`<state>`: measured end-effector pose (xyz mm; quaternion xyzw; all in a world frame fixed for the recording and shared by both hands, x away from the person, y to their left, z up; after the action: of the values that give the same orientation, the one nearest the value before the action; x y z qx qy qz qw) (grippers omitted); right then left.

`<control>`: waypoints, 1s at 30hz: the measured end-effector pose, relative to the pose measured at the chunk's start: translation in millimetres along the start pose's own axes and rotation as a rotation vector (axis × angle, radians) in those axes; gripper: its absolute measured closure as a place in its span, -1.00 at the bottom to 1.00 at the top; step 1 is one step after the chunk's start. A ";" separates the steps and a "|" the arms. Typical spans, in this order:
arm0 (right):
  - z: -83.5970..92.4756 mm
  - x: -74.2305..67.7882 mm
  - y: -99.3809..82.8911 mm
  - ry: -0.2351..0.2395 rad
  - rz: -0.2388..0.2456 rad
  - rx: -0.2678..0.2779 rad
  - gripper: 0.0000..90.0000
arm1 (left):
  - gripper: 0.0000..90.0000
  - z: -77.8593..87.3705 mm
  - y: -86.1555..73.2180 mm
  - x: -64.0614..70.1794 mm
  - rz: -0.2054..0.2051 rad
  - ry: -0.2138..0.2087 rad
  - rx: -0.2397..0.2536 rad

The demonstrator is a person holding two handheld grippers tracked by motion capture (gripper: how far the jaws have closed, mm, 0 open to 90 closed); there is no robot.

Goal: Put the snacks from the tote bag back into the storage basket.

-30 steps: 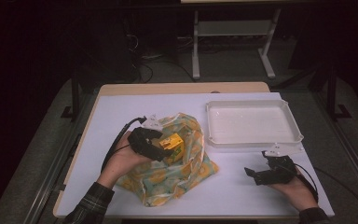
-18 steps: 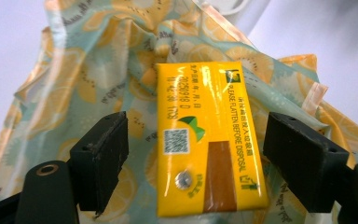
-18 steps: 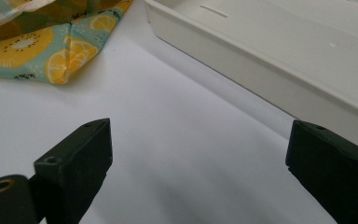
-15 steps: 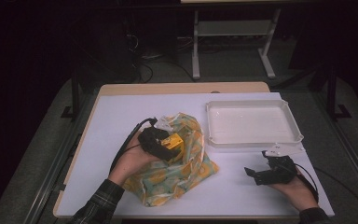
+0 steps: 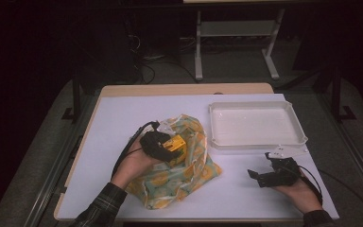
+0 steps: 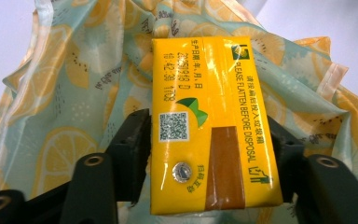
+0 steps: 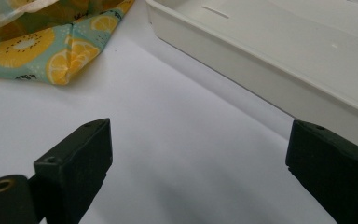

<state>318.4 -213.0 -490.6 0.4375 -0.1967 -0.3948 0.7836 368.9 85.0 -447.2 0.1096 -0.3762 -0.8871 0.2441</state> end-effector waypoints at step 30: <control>1.3 0.0 -0.3 0.002 0.001 0.002 -0.85 | 0.15 8.5 5.3 -3.2 -0.015 -0.004 0.013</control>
<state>317.5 -213.7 -490.1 0.4386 -0.1963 -0.3938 0.7836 370.3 88.7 -437.5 0.1122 -0.3817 -0.8866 0.2359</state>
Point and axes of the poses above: each handheld gripper's, and its own axes: z roughly backward along the jaws, y roughly out of its top, x roughly to its right, the point moved 9 cm from there along -z, roughly forward along the jaws, and after that the axes turned 9 degrees about x, right-handed, at the moved point
